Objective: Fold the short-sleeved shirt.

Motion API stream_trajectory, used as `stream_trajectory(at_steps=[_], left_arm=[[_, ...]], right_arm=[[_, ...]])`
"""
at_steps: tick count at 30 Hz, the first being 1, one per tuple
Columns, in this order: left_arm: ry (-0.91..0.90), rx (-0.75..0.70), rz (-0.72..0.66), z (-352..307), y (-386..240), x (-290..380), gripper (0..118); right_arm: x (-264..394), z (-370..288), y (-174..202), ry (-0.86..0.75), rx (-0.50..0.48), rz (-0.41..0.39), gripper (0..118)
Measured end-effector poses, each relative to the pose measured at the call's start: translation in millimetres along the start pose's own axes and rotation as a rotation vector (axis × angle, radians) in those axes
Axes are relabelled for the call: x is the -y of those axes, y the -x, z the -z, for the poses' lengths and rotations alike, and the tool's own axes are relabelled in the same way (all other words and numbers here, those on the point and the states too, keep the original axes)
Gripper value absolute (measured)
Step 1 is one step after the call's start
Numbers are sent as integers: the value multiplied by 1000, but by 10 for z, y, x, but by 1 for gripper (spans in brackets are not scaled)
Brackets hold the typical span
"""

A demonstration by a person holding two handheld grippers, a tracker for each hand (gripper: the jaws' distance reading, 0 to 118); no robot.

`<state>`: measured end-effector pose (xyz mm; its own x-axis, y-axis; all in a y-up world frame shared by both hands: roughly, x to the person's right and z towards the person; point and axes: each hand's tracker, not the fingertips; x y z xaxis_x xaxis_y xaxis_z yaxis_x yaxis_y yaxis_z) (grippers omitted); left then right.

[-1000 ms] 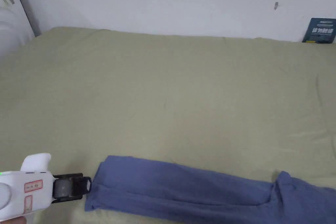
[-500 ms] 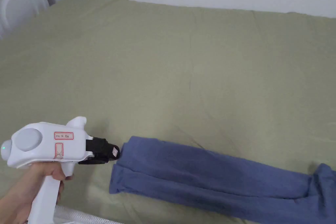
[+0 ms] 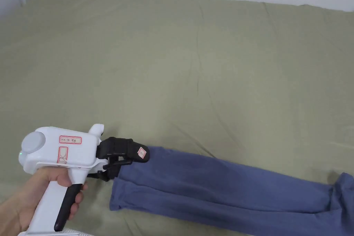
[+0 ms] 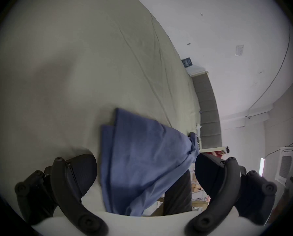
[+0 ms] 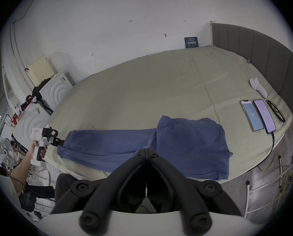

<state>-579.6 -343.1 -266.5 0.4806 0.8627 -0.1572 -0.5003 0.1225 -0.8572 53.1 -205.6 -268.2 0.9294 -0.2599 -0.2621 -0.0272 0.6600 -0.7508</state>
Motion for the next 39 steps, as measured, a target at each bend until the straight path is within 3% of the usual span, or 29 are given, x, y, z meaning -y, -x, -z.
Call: stream_trajectory(at_steps=[3,4,5,6,7,8,9,13,18,28,39], left_arm=[[5,-12,1,76,-59,-4,112],[11,-10,2,74,-84,10,96],[3,-59,21,69,-89,22,17],[18,-138,5,149,-114,56,4],[-23,-182,-53,208,-110,80,4],[28,-193,-34,225,-94,134,4],[-4,-152,-42,204,-149,168,4],[-108,-214,-22,21,-266,133,4],[-119,-189,-27,-233,-238,89,4],[-267,-399,-30,-1357,-455,73,4],[-226,-514,119,-912,-1662,285,4]], right_arm=[[19,19,-13,7,-11,17,0],[35,18,-6,6,-10,19,0],[39,23,-9,8,-13,21,0],[47,26,-13,10,-19,22,0],[65,16,-15,8,-25,23,0],[72,8,-13,6,-23,26,0],[75,0,-18,6,-22,28,0],[83,-93,-48,-10,-44,44,0],[84,-195,-102,-56,-36,65,0],[53,-284,-220,-109,-60,96,0],[100,-331,-230,-112,-82,68,0]])
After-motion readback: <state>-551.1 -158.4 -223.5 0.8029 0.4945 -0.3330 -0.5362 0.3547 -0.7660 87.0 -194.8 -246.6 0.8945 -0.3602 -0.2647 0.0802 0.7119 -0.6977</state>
